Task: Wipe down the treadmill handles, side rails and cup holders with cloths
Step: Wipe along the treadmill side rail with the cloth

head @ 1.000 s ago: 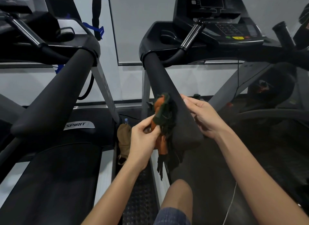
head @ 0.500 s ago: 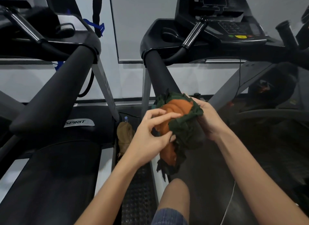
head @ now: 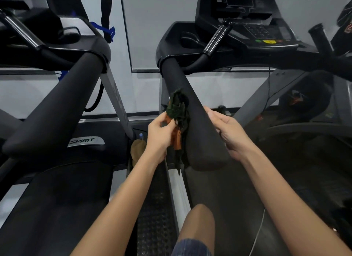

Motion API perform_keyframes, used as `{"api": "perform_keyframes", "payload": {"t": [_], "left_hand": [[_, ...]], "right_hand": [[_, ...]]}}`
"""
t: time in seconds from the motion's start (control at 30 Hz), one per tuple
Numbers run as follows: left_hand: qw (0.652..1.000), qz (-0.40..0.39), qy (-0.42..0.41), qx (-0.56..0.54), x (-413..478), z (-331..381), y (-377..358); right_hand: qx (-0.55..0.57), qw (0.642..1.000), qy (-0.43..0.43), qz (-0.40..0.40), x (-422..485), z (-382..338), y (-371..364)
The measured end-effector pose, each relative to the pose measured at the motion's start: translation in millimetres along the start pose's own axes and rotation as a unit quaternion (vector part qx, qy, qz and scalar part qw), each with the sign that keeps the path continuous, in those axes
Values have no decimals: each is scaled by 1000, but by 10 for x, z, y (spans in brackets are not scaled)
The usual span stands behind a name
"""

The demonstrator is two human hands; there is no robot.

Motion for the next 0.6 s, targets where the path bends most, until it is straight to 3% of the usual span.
{"api": "perform_keyframes", "payload": {"t": [0.13,0.23,0.33,0.4,0.47,0.53,0.6], "left_hand": [[998,-40,-9,39,-257,80,-10],[970,-103,-82,203,-343,384,-292],[925,-155,-50,342,-341,570,-526],[905,-206,-35,370,-374,638,-497],[910,-261,-19,322,-440,632,-369],[919,-264,-20,292,-471,533,-176],[915,-230,-52,327,-431,372,5]], "right_hand": [[27,1000,1,8,8,-73,30],[37,996,45,72,33,-333,189],[-57,989,108,84,7,-657,328],[-133,982,133,5,-60,-793,209],[-203,964,134,-112,-162,-816,-10],[-314,920,133,-193,-272,-746,-166],[-392,889,118,-204,-349,-673,-175]]}}
Point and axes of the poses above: each hand's wrist, its own x-axis towards the middle knuckle, its own y-axis out of the back of the hand, z = x × y, the point moved 7 cm from there along x, towards the middle knuckle, and after that the axes turned 8 degrees about y, right-handed, at the moved point
